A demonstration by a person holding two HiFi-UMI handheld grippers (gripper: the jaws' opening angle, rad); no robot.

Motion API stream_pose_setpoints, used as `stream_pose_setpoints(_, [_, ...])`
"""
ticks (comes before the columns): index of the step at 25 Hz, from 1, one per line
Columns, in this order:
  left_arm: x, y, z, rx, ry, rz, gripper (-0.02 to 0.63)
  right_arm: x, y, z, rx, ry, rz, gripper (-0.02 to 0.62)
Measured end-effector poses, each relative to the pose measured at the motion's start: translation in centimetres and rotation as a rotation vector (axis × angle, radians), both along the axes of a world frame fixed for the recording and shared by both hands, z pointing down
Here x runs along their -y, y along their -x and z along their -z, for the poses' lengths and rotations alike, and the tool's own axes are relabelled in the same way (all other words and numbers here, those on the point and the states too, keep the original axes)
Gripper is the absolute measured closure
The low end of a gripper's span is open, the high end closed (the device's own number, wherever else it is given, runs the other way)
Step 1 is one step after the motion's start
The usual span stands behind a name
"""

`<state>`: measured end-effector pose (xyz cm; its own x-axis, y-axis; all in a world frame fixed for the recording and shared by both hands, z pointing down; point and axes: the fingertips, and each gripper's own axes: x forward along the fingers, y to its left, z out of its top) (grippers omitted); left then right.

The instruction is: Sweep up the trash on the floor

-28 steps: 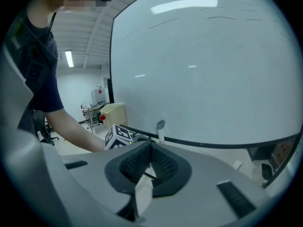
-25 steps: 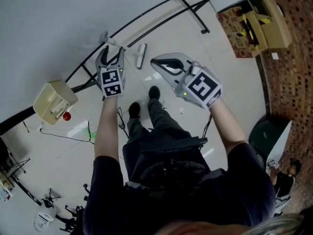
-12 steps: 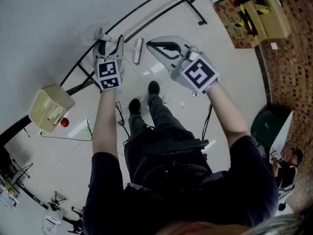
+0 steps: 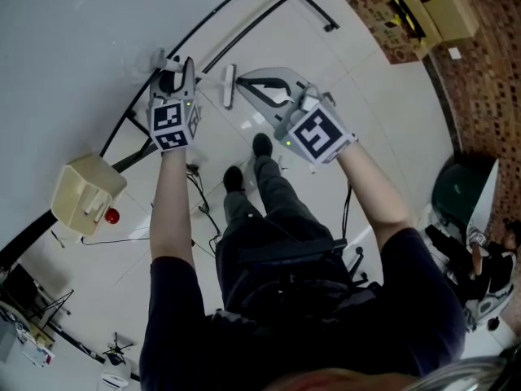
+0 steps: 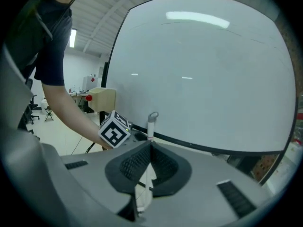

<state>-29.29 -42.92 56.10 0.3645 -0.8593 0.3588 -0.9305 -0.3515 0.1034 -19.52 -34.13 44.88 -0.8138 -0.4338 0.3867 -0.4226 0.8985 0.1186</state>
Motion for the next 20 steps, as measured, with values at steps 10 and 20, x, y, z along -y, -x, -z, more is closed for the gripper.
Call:
stream_pose_setpoints(10, [-4.4,-5.0,1.7,0.014,0.051,-0.213,0.518,-2.5,-3.7,5.4,0.020,0.017,-0.109,0.577])
stream_pose_setpoints(20, [-11.7,-10.8,9.4,0.065,-0.022,-0.551,0.518,-10.0,-3.2,12.2,0.015,-0.029,-0.138,0.564])
